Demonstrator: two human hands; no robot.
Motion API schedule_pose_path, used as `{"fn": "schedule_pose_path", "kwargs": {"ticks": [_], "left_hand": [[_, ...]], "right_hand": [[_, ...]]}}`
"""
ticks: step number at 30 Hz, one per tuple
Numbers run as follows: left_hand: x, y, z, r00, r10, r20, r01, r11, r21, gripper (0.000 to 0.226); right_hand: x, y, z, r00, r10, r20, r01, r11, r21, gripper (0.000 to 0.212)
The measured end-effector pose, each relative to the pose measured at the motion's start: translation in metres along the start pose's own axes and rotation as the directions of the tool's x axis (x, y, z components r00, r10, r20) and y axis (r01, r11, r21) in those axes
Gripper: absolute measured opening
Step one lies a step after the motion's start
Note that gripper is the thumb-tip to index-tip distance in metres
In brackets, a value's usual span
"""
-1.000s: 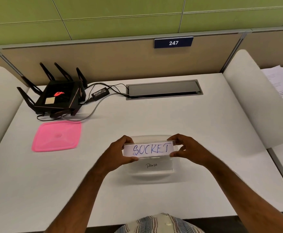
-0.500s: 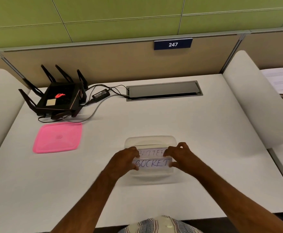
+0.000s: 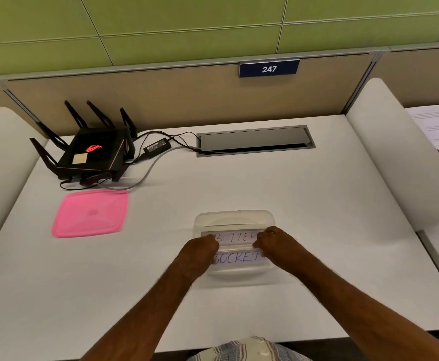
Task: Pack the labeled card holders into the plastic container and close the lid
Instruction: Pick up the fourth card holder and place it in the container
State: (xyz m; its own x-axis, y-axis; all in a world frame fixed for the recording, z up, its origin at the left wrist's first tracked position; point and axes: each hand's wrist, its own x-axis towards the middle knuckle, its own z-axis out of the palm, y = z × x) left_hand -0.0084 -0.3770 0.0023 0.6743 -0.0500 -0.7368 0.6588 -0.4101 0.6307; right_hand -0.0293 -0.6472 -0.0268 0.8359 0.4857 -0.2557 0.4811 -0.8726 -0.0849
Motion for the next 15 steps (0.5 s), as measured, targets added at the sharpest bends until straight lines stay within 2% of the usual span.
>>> {"fn": "schedule_pose_path", "kwargs": {"ticks": [10,12,13,15], "left_hand": [[-0.0058,0.0039,0.0092,0.999,0.021,-0.024,-0.020,0.998,0.060,0.021],[-0.0054,0.0024,0.0090,0.997,0.081,-0.012,-0.078,0.985,0.155,0.027],[-0.0044,0.0006,0.0080,0.991,0.133,0.011,-0.131,0.958,0.255,0.031],[-0.0009,-0.0031,0.0089,0.978,0.208,0.019,-0.197,0.891,0.409,0.027]], "right_hand": [[0.0045,0.0021,0.0028,0.999,0.039,0.035,-0.042,0.997,0.066,0.035],[0.0044,0.0027,0.0025,0.999,0.037,0.018,-0.039,0.995,0.087,0.034],[0.0042,0.0033,0.0024,0.999,0.035,0.006,-0.035,0.994,0.101,0.033],[0.0037,0.0039,0.0023,1.000,0.022,-0.006,-0.022,0.994,0.110,0.032]]}}
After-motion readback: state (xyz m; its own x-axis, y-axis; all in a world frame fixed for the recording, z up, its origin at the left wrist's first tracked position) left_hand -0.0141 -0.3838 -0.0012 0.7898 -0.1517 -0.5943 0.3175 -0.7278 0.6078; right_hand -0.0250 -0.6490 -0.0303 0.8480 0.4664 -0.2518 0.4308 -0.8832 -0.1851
